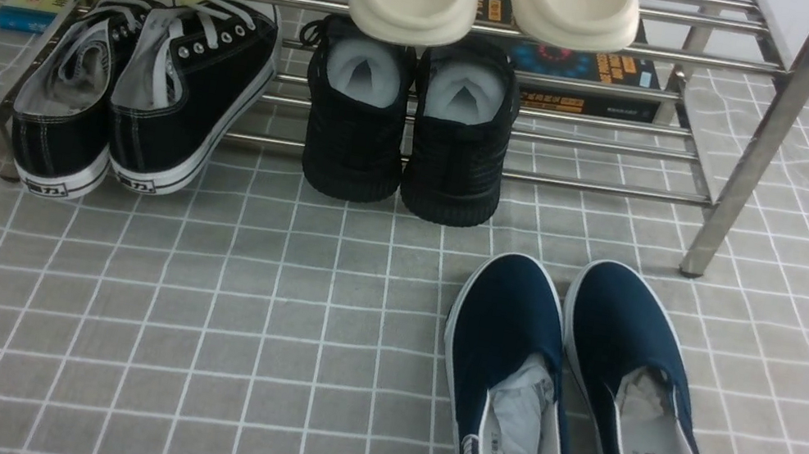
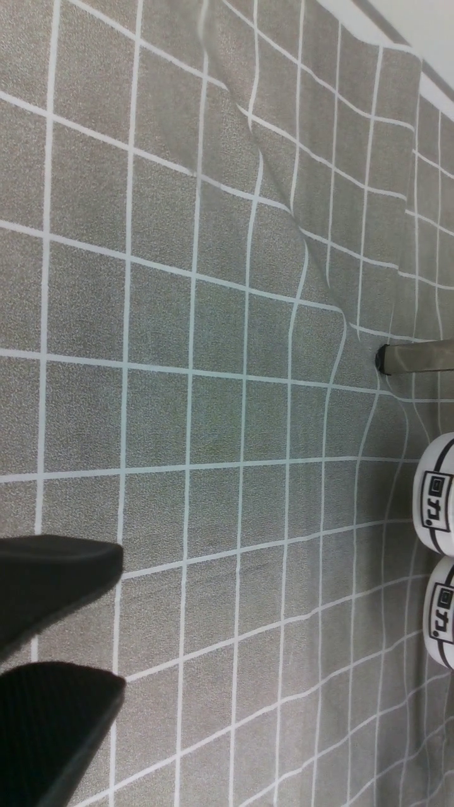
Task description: Take the shoes off the shelf with your hand from the grey coffee tablecloth.
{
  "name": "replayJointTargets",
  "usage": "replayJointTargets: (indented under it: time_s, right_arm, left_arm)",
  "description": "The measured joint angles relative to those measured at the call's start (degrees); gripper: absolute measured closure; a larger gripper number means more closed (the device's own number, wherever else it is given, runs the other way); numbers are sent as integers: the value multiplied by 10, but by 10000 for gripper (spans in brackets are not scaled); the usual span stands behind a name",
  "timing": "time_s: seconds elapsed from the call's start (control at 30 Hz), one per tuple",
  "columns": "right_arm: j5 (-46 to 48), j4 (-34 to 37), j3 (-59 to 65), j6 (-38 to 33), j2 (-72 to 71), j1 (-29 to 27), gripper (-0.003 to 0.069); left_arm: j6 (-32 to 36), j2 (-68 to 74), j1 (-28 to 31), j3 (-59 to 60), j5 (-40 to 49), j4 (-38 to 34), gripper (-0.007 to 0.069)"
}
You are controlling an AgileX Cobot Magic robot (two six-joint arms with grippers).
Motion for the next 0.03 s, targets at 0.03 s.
replayJointTargets:
  time_s: [0.03]
  right_arm:
    - [0, 0, 0, 0, 0, 0, 561]
  left_arm:
    - [0, 0, 0, 0, 0, 0, 384]
